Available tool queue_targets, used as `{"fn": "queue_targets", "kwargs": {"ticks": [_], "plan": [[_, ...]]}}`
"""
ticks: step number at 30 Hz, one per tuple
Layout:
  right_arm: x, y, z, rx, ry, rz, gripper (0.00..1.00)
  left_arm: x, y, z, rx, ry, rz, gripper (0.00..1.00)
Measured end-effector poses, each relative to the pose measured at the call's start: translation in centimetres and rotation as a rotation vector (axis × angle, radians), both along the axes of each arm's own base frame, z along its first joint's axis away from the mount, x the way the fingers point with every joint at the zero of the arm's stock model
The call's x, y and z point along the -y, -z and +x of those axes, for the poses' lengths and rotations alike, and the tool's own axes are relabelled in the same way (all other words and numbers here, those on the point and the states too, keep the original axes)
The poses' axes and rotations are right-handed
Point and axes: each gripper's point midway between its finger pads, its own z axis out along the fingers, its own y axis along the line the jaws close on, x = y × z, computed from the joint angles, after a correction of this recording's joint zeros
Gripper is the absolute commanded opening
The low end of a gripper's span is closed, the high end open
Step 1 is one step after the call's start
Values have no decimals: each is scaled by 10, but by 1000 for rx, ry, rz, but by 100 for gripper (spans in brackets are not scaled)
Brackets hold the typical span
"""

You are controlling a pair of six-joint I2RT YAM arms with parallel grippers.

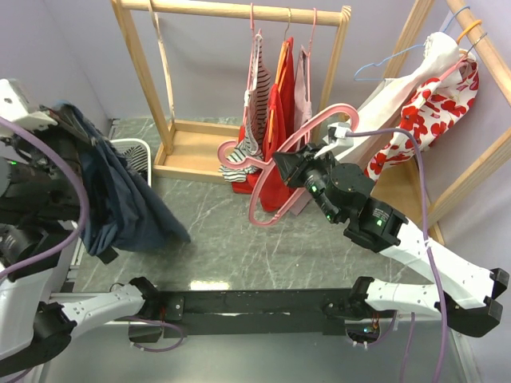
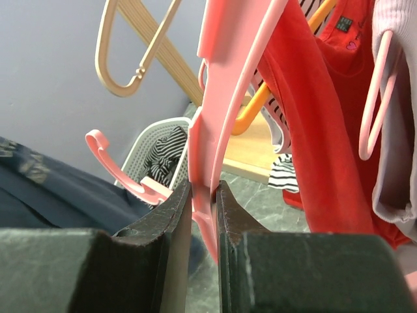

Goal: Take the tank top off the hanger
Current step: Place the tank top in the bin.

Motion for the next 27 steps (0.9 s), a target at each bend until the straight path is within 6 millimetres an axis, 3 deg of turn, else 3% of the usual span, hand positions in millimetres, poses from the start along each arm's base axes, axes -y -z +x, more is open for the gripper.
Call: {"fn": "queue_targets", "kwargs": {"ticks": [6, 11, 18, 23, 27], "plan": [[0, -2, 4, 5, -6, 8, 0, -17, -46, 0, 86, -147, 73, 1], [1, -3, 6, 5, -17, 19, 0, -15, -62, 6, 102, -197, 109, 1], [4, -2, 4, 6, -22, 26, 0, -17, -55, 24, 59, -253, 154, 1], [10, -5, 3, 11, -16, 38, 0, -55, -42, 61, 13, -345, 194, 1], [13, -6, 2, 12, -11, 40, 0, -86, -2, 103, -81, -328, 178, 1]]}}
